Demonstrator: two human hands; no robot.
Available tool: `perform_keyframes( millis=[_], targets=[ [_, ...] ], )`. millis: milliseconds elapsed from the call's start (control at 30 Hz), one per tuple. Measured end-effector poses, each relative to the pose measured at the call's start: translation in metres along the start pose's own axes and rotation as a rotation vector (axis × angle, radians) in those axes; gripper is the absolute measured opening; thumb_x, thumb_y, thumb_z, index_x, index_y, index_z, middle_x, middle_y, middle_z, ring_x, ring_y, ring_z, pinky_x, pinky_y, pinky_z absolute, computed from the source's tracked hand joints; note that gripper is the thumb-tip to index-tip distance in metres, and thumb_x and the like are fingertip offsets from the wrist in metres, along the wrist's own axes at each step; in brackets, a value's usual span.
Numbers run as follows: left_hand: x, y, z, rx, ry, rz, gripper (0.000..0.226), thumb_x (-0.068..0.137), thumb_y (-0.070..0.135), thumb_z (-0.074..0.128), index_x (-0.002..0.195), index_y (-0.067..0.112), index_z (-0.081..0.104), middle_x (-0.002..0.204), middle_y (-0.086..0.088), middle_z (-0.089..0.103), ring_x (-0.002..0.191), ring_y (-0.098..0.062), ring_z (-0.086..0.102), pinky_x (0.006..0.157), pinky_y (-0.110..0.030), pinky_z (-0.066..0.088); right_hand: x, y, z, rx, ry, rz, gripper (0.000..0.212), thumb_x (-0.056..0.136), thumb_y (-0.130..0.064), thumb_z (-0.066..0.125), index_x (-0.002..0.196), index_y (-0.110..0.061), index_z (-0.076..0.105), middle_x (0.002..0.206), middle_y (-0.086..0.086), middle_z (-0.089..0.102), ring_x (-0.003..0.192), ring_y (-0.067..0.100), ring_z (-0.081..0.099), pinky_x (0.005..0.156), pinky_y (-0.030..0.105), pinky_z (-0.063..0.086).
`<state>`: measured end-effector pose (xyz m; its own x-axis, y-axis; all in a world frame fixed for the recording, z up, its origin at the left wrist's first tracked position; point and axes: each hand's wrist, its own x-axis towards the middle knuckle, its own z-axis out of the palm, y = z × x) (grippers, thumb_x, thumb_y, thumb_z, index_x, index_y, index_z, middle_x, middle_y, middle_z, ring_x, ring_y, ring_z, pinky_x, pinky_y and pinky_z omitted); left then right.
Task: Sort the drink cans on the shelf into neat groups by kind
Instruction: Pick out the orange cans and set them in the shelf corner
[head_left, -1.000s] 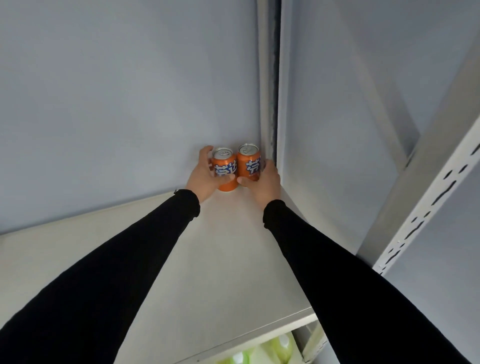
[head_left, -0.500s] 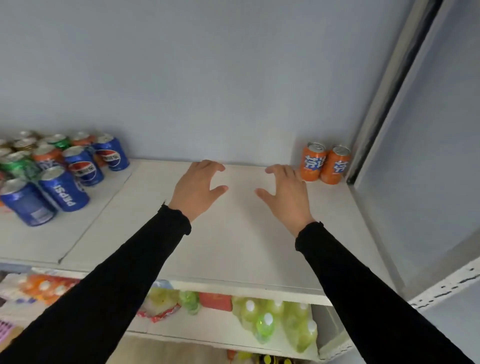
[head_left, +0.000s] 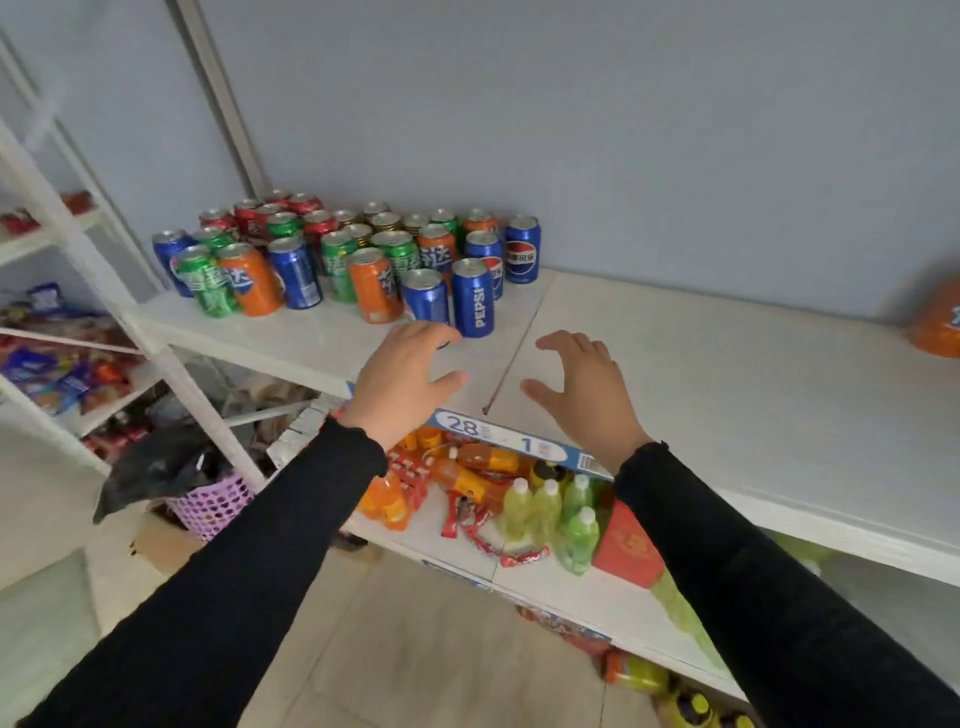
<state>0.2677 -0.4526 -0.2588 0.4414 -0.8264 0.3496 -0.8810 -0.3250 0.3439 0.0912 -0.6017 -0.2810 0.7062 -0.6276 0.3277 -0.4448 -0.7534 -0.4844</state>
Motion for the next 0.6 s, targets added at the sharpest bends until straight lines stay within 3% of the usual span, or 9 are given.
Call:
perform_keyframes(
  millis=[267, 400, 500, 600],
  targets=[
    [-0.024, -0.120, -0.048, -0.029, 0.022, -0.090, 0.044, 0.091, 0.038, 0.067, 0.132, 0.022, 0.055, 0.132, 0.005, 0.056, 0.123, -0.017, 0.048, 0.100, -0.032, 0.040, 0.035, -0.115, 0.083, 0.157, -0.011, -0.043, 0.051, 0.093, -0.035, 0.067, 0.139, -0.020, 0.049, 0.132, 0.001, 0.057, 0.117, 0.019, 0.055, 0.091, 0.027, 0.045],
    [-0.004, -0.170, -0.055, -0.034, 0.028, -0.099, 0.046, 0.090, 0.037, 0.068, 0.132, 0.022, 0.055, 0.132, 0.004, 0.055, 0.123, -0.017, 0.049, 0.098, -0.029, 0.038, 0.069, -0.141, 0.120, 0.226, -0.024, -0.020, 0.059, 0.094, -0.036, 0.066, 0.145, -0.017, 0.043, 0.142, 0.003, 0.053, 0.124, 0.020, 0.054, 0.098, 0.030, 0.046],
    [0.022, -0.206, -0.062, -0.023, 0.031, -0.102, 0.049, 0.090, 0.037, 0.068, 0.134, 0.022, 0.053, 0.135, 0.003, 0.054, 0.125, -0.018, 0.047, 0.100, -0.031, 0.039, 0.096, -0.151, 0.147, 0.280, -0.010, 0.021, 0.064, 0.094, -0.033, 0.066, 0.148, -0.015, 0.036, 0.146, 0.006, 0.047, 0.129, 0.022, 0.050, 0.095, 0.024, 0.039],
    [0.051, -0.240, -0.071, 0.035, 0.053, -0.093, 0.052, 0.088, 0.036, 0.071, 0.135, 0.020, 0.053, 0.133, 0.001, 0.054, 0.123, -0.021, 0.047, 0.099, -0.034, 0.040, 0.125, -0.155, 0.175, 0.358, 0.005, 0.132, 0.079, 0.095, -0.031, 0.066, 0.156, -0.013, 0.019, 0.160, 0.006, 0.030, 0.145, 0.020, 0.032, 0.105, 0.020, 0.026]
  ],
)
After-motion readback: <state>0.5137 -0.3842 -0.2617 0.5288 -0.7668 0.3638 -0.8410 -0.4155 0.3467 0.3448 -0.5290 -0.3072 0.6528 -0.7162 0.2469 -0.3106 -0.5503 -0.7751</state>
